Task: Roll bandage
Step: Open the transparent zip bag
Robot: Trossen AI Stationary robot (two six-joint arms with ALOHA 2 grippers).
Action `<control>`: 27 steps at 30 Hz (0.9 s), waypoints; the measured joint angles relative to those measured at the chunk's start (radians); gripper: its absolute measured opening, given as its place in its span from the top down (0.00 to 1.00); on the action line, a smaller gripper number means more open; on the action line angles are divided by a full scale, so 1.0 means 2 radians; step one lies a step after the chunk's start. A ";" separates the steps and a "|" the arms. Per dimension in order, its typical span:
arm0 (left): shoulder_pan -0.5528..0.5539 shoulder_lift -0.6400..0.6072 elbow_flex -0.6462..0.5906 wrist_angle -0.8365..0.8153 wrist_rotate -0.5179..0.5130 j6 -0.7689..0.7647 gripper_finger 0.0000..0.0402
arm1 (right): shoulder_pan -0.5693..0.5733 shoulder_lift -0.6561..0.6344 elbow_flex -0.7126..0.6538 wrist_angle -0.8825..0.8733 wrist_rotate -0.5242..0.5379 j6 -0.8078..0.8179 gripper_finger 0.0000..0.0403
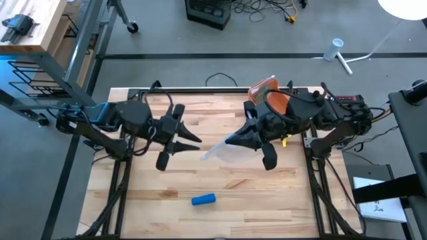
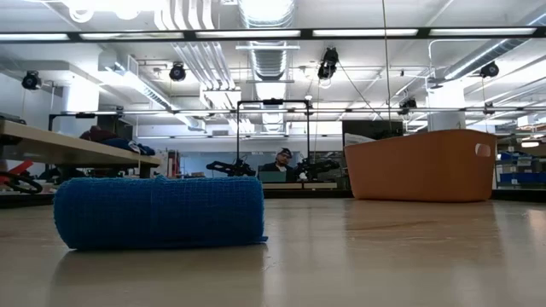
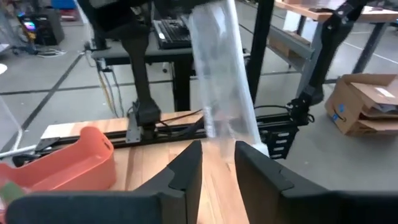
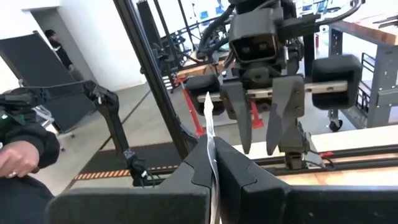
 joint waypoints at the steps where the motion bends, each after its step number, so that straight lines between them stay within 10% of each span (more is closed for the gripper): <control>1: 0.000 0.000 0.000 0.000 0.006 0.000 0.78 | 0.000 -0.001 0.000 0.001 0.000 -0.001 1.00; 15: -0.003 0.010 0.000 -0.001 0.028 -0.032 0.69 | 0.000 -0.010 0.000 0.002 0.045 -0.015 1.00; 27: -0.005 0.010 0.000 0.026 -0.069 -0.048 0.57 | 0.000 -0.020 0.000 0.045 0.091 -0.031 1.00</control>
